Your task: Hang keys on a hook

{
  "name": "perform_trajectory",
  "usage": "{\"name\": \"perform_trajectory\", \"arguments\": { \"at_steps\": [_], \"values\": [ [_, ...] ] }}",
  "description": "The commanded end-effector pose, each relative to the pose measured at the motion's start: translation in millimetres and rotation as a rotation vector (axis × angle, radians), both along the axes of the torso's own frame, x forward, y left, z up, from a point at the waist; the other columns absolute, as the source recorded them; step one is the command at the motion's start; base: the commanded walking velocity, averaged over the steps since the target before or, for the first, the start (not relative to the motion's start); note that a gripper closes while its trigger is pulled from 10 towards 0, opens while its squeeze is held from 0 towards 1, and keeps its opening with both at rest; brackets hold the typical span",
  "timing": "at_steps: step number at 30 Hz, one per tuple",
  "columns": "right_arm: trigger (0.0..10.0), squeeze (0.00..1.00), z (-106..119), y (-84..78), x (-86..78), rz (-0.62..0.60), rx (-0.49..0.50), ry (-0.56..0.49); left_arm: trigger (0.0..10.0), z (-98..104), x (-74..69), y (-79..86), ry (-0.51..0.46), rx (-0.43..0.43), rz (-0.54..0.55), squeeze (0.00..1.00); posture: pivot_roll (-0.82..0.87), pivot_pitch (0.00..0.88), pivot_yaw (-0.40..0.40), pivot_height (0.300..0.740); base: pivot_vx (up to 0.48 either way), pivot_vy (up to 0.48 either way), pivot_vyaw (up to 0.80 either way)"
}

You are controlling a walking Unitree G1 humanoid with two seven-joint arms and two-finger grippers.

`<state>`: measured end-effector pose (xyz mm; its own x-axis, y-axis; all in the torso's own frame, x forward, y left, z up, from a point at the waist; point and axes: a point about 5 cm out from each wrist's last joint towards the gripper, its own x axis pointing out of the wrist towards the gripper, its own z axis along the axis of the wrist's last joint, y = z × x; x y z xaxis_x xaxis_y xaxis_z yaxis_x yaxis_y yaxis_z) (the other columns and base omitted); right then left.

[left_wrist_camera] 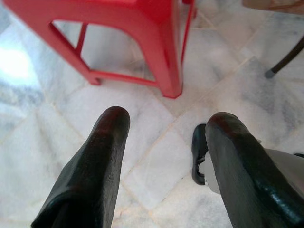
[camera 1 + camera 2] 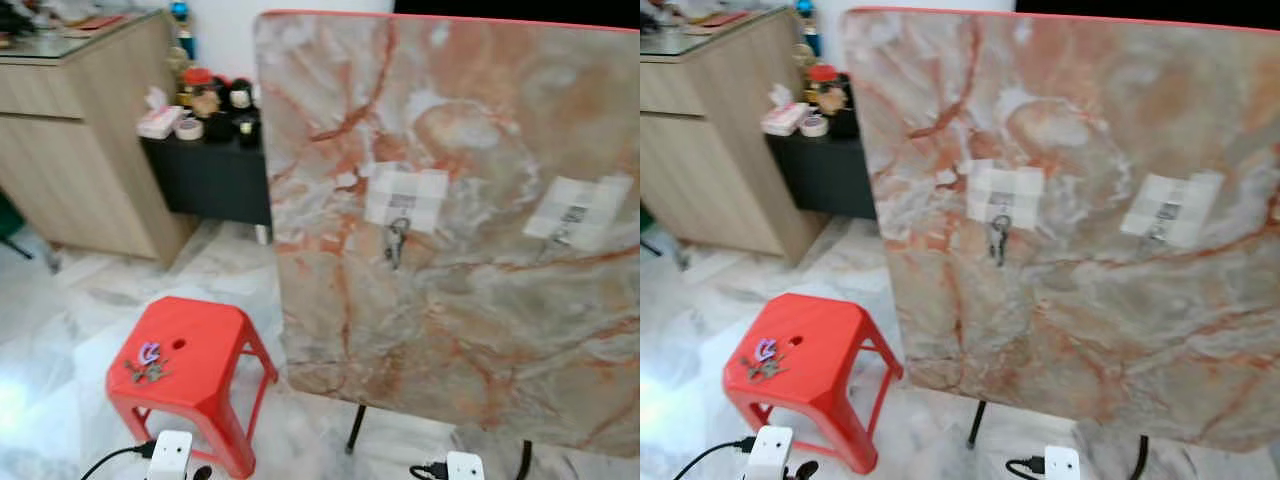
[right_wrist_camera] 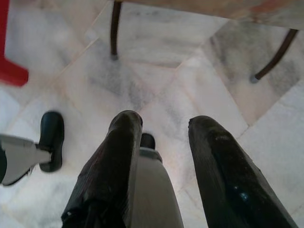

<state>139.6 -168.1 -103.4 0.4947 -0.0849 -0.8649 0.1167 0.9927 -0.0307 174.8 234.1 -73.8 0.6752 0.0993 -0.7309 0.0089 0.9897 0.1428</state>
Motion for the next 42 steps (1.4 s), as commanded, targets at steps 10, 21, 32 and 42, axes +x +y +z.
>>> {"name": "perform_trajectory", "arguments": {
  "at_steps": [10, 21, 32, 42],
  "values": [
    [10.0, 0.00, -1, 4.2, -0.1, 0.027, 0.020, 0.012, 10.0, -2, -5.2, 2.5, 0.019, -0.002, 0.042, 0.00, 0.04, 0.000, -0.025, 0.740, 0.000, 0.000, 0.80],
    [10.0, 0.00, 0, 3.4, 3.6, 0.001, 0.056, 0.018, 10.0, -4, -6.3, -2.1, 0.026, -0.014, 0.046, 0.00, 0.04, 0.000, -0.034, 0.740, 0.000, 0.000, 0.51],
    [10.0, 0.00, -4, 10.2, -7.2, 0.038, 0.050, 0.059, 10.0, -5, -8.3, -3.2, 0.030, -0.017, 0.050, 0.00, 0.05, 0.000, -0.038, 0.740, 0.000, 0.256, 0.00],
    [10.0, 0.00, -4, 4.5, -10.2, 0.018, 0.062, 0.057, 10.0, -7, -11.9, -2.4, 0.038, -0.017, 0.058, 0.00, 0.05, 0.000, -0.040, 0.740, 0.000, 0.277, 0.00]
  ]
}}
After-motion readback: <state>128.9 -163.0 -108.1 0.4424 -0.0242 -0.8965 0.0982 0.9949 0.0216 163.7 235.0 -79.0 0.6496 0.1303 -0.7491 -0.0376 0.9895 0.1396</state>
